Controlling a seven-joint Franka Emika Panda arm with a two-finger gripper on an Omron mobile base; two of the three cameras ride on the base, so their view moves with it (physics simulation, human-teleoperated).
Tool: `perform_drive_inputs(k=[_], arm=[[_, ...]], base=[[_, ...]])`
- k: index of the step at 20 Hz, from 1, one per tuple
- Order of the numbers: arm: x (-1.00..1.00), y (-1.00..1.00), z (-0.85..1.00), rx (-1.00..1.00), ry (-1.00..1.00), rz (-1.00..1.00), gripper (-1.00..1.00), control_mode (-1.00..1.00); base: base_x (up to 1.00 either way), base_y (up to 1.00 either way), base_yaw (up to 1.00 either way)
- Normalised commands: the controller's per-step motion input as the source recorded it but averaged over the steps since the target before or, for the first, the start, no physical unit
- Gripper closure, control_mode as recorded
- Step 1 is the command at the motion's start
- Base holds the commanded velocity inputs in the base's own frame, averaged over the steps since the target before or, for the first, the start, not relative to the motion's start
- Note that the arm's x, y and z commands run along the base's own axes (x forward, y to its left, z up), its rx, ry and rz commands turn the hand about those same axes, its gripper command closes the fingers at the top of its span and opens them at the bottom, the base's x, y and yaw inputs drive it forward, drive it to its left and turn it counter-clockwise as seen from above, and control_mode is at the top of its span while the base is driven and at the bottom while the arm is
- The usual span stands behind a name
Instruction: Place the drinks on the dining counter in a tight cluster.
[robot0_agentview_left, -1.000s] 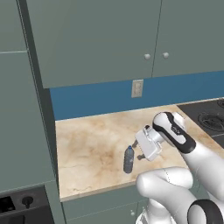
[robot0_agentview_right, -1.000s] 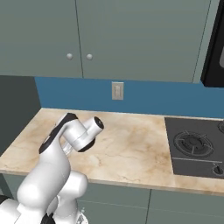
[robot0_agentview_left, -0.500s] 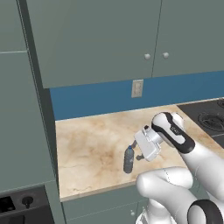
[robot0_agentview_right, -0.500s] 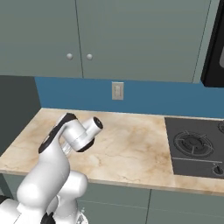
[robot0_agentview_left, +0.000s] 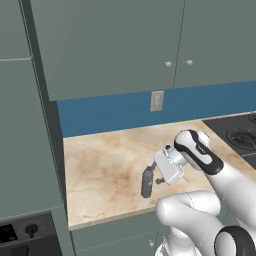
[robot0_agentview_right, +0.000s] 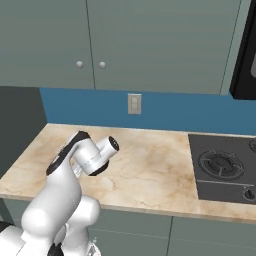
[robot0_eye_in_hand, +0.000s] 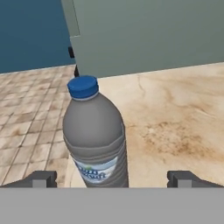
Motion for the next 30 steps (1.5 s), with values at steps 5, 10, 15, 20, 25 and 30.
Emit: perform_drive_inputs(k=[5,10,15,20,25,30], arm=[[0.00,0.00,0.00,0.05,0.00,-0.02,-1.00,-1.00],[0.00,0.00,-0.01,0.04,0.00,-0.01,-1.00,-1.00],[0.00,0.04,0.00,0.00,0.00,0.00,-1.00,-1.00],[0.00,0.07,-0.02,0.00,0.00,0.00,-1.00,-1.00],[0.00,0.06,-0.04,0.00,0.00,0.00,-1.00,-1.00],[-0.02,0.02,-0.10,0.00,0.01,0.00,-1.00,-1.00]], base=[[0.00,0.00,0.00],[0.00,0.00,0.00],[0.00,0.00,0.00],[0.00,0.00,0.00],[0.00,0.00,0.00],[0.00,0.00,0.00]])
